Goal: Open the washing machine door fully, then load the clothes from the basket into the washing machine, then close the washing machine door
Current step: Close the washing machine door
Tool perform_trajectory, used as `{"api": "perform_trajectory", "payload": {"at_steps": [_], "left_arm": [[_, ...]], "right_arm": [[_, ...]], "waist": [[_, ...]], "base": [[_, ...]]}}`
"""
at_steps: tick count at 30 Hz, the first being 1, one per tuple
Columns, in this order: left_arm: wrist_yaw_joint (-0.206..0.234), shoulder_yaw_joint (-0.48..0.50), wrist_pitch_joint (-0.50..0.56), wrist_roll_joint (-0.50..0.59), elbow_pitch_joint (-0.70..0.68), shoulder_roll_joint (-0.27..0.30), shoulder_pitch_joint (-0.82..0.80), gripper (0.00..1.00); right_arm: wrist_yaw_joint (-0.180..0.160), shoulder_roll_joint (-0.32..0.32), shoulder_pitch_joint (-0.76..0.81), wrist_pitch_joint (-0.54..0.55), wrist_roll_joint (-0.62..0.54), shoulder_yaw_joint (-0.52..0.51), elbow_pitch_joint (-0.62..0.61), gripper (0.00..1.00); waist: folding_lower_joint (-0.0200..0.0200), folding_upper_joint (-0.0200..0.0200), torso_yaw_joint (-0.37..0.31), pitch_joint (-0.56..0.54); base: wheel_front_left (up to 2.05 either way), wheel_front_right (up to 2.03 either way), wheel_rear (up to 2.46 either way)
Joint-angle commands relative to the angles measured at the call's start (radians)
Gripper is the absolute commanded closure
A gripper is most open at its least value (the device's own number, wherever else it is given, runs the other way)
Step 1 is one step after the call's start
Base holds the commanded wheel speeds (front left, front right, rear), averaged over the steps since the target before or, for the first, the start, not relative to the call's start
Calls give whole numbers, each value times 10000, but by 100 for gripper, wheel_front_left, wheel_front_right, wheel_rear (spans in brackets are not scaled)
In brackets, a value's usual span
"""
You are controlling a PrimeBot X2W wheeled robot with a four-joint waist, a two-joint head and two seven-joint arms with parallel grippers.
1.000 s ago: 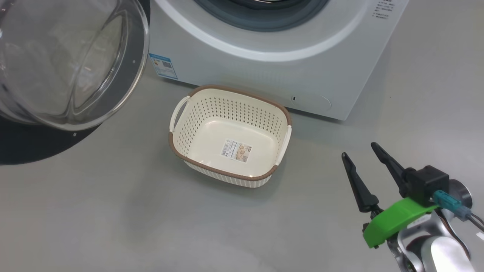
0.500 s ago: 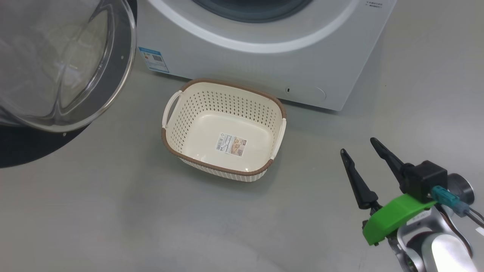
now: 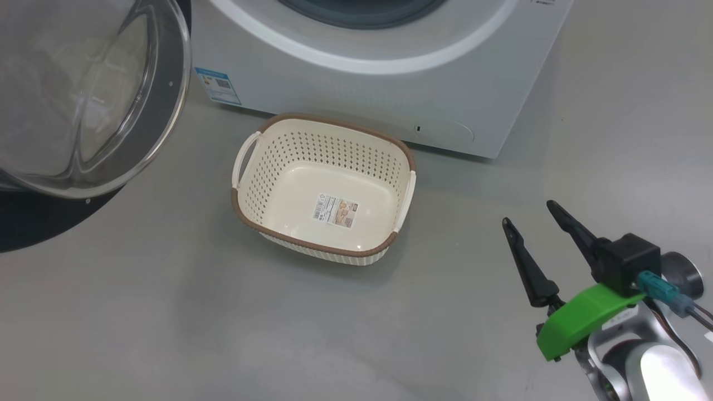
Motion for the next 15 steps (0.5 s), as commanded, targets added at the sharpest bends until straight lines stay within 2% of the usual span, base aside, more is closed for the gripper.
{"api": "perform_trajectory", "payload": {"at_steps": [1,15], "left_arm": [[-67,263,317,-57,-222,605,-293,100],[-67,379,2436,-832,-541,256,-147,100]], "right_arm": [[-29,-135,-259,52,-5,210,-449,0],[-29,-95,-332,80,8,238,-478,0]], "waist": [[0,0,13,18],[0,0,249,121]], "base": [[0,0,0],[0,0,0]]}}
